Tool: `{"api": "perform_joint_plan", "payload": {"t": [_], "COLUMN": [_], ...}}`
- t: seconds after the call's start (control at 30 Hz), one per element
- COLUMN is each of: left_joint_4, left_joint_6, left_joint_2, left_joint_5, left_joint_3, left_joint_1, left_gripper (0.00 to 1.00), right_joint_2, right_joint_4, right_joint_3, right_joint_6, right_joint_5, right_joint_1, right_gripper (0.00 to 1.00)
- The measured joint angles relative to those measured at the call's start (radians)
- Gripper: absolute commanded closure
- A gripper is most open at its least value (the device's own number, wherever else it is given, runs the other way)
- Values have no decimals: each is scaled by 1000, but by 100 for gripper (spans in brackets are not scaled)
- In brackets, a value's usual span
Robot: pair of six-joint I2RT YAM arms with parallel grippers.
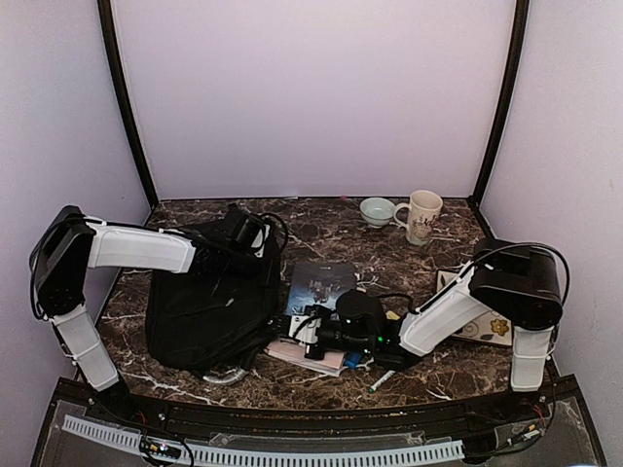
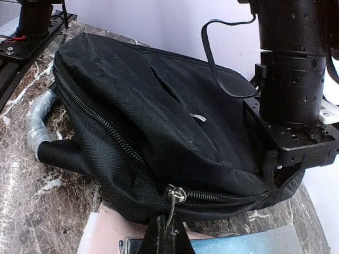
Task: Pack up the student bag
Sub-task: Unzip the largest pocket of the student bag.
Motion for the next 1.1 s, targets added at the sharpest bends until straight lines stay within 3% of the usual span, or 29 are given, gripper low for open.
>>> {"api": "perform_joint_plan", "payload": {"t": [0.33,0.4,0.6,0.7,0.93,1.1], "left_joint_4": [38,49,81,84,79,87], "left_joint_6": [-18,-16,26,51,113,167], "left_joint_2": [82,78,-16,-103,-285,-424], "left_joint_5": [-8,-12,-52,-74,-61,24], "left_joint_3": [50,48,-16,-61,-177,-322], "left_joint_1": [47,53,44,36,-16,-53], "left_gripper": [97,90,49,40,37,36], "right_joint_2": [-5,-5,-5,-5,-5,-5], "right_joint_4": [-27,-27,-29,-29,-29,-25], "right_joint_3": [-2,-2,-2,-2,-2,-2], "right_joint_6": [-5,-5,-12,-16,-24,-24], "right_joint_5": [-43,-42,-44,-43,-30,-25], "right_joint_1": [10,12,27,38,40,40], "right_gripper": [100,100,100,100,100,100]}}
